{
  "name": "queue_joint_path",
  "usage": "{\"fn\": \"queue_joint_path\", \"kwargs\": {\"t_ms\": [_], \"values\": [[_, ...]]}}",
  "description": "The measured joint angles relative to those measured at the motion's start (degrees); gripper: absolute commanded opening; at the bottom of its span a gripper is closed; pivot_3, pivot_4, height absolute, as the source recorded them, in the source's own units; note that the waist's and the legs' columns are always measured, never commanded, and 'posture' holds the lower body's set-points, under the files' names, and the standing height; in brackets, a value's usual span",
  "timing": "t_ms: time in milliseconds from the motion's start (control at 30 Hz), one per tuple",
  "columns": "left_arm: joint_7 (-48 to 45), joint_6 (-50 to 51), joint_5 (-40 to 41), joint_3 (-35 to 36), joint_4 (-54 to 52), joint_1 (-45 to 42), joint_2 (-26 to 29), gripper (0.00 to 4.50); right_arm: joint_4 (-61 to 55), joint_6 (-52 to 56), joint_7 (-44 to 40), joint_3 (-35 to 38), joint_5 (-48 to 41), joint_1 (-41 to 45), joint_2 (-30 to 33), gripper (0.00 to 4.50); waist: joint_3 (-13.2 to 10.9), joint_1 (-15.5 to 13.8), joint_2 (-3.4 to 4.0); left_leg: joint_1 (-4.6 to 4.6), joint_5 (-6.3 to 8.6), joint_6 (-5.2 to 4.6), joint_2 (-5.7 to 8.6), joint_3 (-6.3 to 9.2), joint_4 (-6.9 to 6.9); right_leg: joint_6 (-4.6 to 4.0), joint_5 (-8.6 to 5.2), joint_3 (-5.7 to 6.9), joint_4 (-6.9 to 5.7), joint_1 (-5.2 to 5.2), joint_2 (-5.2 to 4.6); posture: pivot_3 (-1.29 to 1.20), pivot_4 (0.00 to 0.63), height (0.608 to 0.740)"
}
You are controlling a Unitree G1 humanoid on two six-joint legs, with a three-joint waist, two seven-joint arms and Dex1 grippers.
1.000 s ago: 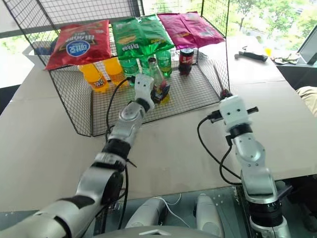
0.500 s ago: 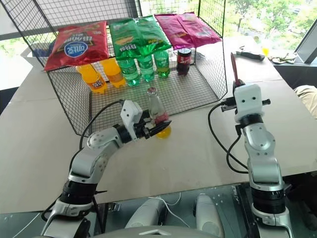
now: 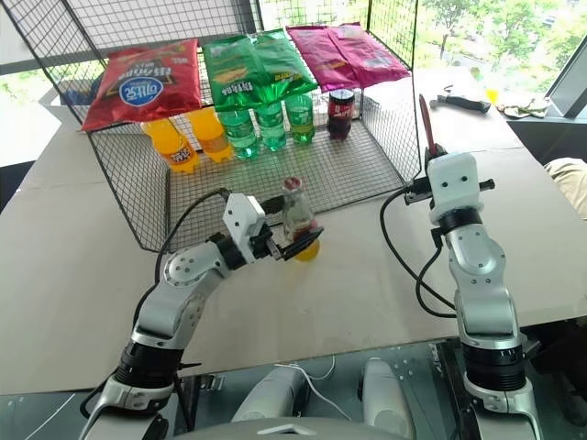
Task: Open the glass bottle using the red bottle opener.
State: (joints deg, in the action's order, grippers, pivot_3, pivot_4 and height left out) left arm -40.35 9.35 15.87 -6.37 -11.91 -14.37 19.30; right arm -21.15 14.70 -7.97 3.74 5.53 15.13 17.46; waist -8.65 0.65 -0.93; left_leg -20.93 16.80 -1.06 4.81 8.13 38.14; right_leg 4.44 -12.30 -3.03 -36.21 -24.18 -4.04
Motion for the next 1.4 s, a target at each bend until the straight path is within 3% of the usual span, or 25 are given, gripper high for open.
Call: {"fn": "queue_joint_path", "kwargs": {"t_ms": [467, 867, 967, 1033, 1100, 1133, 1400], "values": [[-0.6, 3.9, 8.8, 1.8, -4.3, -0.2, -1.6, 4.42, 1.5, -1.2, -0.4, -0.6, 0.3, 0.2, 0.1, 0.00, 0.0, 0.0, 0.00, 0.00, 0.00, 0.00, 0.00, 0.00, 0.00, 0.00, 0.00, 0.00, 0.00, 0.00, 0.01, 0.00, 0.150, 0.740], [-1.2, 3.7, 8.9, 1.8, -4.8, -0.7, -1.4, 4.42, 1.5, -1.2, -0.5, -2.1, 0.7, 0.2, -0.1, 0.00, 0.0, 0.0, 0.00, 0.00, 0.00, 0.00, 0.00, 0.00, 0.00, 0.00, 0.00, 0.00, 0.01, 0.00, 0.01, 0.00, 0.150, 0.740], [-1.4, 2.6, 8.3, 1.8, -4.7, -1.2, -1.4, 3.69, 1.5, -1.2, -0.6, -3.3, 0.9, 0.2, -0.2, 0.00, 0.0, 0.0, 0.00, 0.01, 0.00, 0.00, 0.00, 0.00, 0.00, 0.00, 0.00, 0.00, 0.00, 0.00, 0.01, 0.00, 0.150, 0.740], [-1.7, 2.4, 7.9, 1.8, -4.6, -1.2, -1.4, 2.87, 1.5, -1.3, -0.9, -3.8, 1.0, 0.2, -0.4, 0.00, 0.0, 0.0, 0.00, 0.01, 0.00, 0.00, 0.00, 0.00, 0.00, 0.00, 0.00, 0.00, 0.01, 0.01, 0.01, 0.00, 0.150, 0.740], [-1.7, 2.1, 7.8, 1.7, -4.3, -1.2, -1.4, 1.76, 1.4, -2.4, -3.2, -5.8, 1.0, 0.1, 0.6, 0.00, 0.0, 0.1, 0.00, 0.01, 0.00, 0.00, 0.00, 0.00, 0.00, 0.00, 0.00, 0.00, 0.02, 0.01, 0.02, 0.00, 0.150, 0.740], [-1.7, 1.3, 7.7, 2.0, -4.5, -1.6, -1.3, 1.49, 1.3, -2.8, -4.6, -7.1, 1.0, 0.1, 1.0, 0.00, 0.0, 0.1, 0.01, 0.04, 0.00, 0.00, 0.00, 0.00, -0.01, 0.00, 0.00, 0.00, 0.02, 0.04, 0.02, 0.00, 0.150, 0.740], [-1.8, -0.5, 6.6, 1.4, -3.6, -1.6, -1.1, 1.43, -0.1, -9.2, -9.3, -15.5, 5.8, -0.3, 3.9, 0.00, 0.0, 0.0, 0.05, 0.26, 0.00, 0.00, 0.01, 0.06, 0.01, 0.01, 0.00, 0.08, 0.08, 0.32, 0.01, 0.00, 0.150, 0.740]]}}
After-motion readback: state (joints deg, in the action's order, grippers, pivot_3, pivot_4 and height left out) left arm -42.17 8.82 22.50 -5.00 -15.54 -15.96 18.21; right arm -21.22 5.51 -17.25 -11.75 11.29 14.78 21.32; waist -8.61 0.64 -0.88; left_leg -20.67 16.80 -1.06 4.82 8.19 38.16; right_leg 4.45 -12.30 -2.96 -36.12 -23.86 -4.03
